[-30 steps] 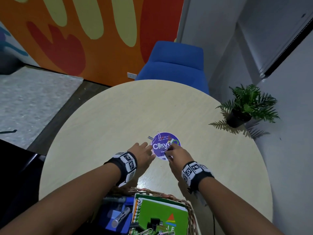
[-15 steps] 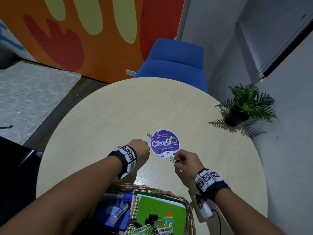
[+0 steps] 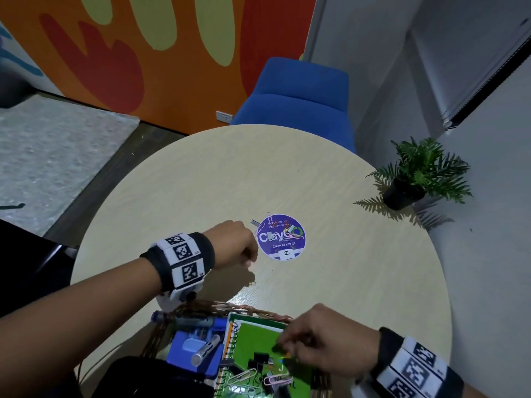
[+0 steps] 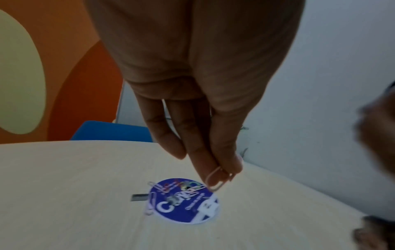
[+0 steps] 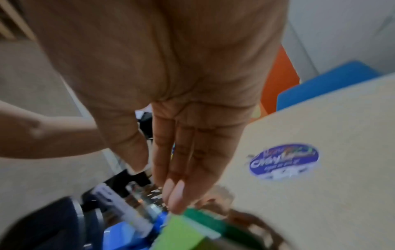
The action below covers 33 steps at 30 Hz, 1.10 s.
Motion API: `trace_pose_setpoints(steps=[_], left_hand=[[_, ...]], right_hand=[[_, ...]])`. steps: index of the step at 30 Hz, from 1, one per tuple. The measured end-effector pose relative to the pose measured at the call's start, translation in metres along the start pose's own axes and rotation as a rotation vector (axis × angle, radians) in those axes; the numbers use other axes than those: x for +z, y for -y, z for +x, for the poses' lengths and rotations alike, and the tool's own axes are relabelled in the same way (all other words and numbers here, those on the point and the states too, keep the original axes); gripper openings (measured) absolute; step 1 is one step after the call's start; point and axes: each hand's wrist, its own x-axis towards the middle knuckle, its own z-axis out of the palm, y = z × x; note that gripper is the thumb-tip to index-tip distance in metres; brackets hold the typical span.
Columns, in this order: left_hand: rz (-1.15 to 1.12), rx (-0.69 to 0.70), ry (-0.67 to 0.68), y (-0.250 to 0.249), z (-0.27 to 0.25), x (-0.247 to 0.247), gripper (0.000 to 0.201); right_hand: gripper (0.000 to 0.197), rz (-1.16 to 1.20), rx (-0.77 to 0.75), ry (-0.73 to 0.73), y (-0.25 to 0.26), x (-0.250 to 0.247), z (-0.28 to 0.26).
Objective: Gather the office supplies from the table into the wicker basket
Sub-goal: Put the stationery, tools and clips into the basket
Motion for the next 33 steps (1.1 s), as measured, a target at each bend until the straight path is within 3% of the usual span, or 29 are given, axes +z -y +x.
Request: trace_pose_setpoints(steps=[5, 9, 11, 17, 20, 22, 25, 30, 33], left_hand=[[-0.054, 0.185, 0.084, -0.035, -0.034, 0.020, 0.017], [-0.046, 0.320, 0.261, -0.064, -0.057, 0.039, 0.022], [-0.063, 0.324, 0.273, -0.069, -0.060, 0.037, 0.024], [-0.096, 0.052, -0.018, -0.028, -0.008, 0.001, 0.026], [-0.029, -0.170, -0.093, 0.016, 0.031, -0.004, 0.023], [-0.027, -0.308, -0.094, 0.039, 0.050, 0.000, 0.022], [-0.017, -0.409, -0.005, 0.055, 0.071, 0.014, 0.023], [-0.095, -0.469, -0.005, 0.057, 0.101, 0.035, 0.022], [-0.156, -0.492, -0.056, 0.047, 0.113, 0.039, 0.035]], right_hand=[[0.027, -0.162, 0.139, -0.348, -0.035, -0.031, 0.023], [0.030, -0.301, 0.310, -0.382, -0.077, -0.046, 0.063], [0.030, -0.346, 0.352, -0.390, -0.095, -0.050, 0.083], [0.044, -0.425, 0.524, -0.387, -0.122, -0.039, 0.112], [0.034, -0.466, 0.508, -0.463, -0.124, -0.029, 0.110], [0.026, -0.465, 0.493, -0.502, -0.124, -0.025, 0.103], [0.023, -0.420, 0.506, -0.530, -0.126, -0.017, 0.090], [0.015, -0.141, 0.626, -0.727, -0.119, -0.003, 0.078], [0.016, 0.048, 0.704, -0.766, -0.116, -0.006, 0.083]])
